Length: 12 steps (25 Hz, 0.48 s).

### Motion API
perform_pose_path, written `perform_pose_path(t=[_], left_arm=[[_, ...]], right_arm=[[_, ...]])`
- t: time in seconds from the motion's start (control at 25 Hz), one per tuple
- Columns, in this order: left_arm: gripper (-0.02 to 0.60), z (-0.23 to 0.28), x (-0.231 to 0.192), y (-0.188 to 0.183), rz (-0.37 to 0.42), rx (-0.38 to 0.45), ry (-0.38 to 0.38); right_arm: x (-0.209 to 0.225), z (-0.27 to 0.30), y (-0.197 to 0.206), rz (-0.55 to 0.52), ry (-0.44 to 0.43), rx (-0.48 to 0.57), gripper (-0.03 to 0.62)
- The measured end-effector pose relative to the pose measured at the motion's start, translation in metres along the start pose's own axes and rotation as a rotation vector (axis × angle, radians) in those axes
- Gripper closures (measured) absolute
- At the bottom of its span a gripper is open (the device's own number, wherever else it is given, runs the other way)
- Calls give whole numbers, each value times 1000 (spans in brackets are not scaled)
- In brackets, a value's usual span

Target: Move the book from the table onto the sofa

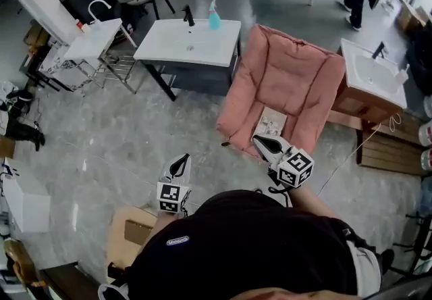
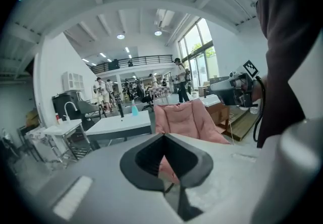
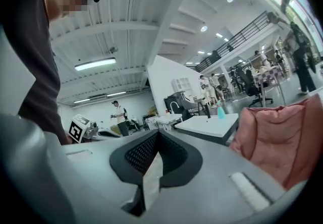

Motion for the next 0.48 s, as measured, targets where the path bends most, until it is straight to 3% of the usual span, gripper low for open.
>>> perform_pose_path(t=[0.2,0.48], left_arm=[[572,-83,-45,35,-96,43,-140],[571,-168,-74,62,-150,112,-212]], right_arm=[[-81,65,-10,-75,-148,-24,563],[-181,104,-12,-135,-265,-16,563]])
Point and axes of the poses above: the fingertips, and each gripper's own axes: z forward along the fingers, x to its right, y out of its underside, the point moved 6 cm from there along -z, backward along the fingers, and after that the axes turned 3 degrees about x, right-handed, at the moved point
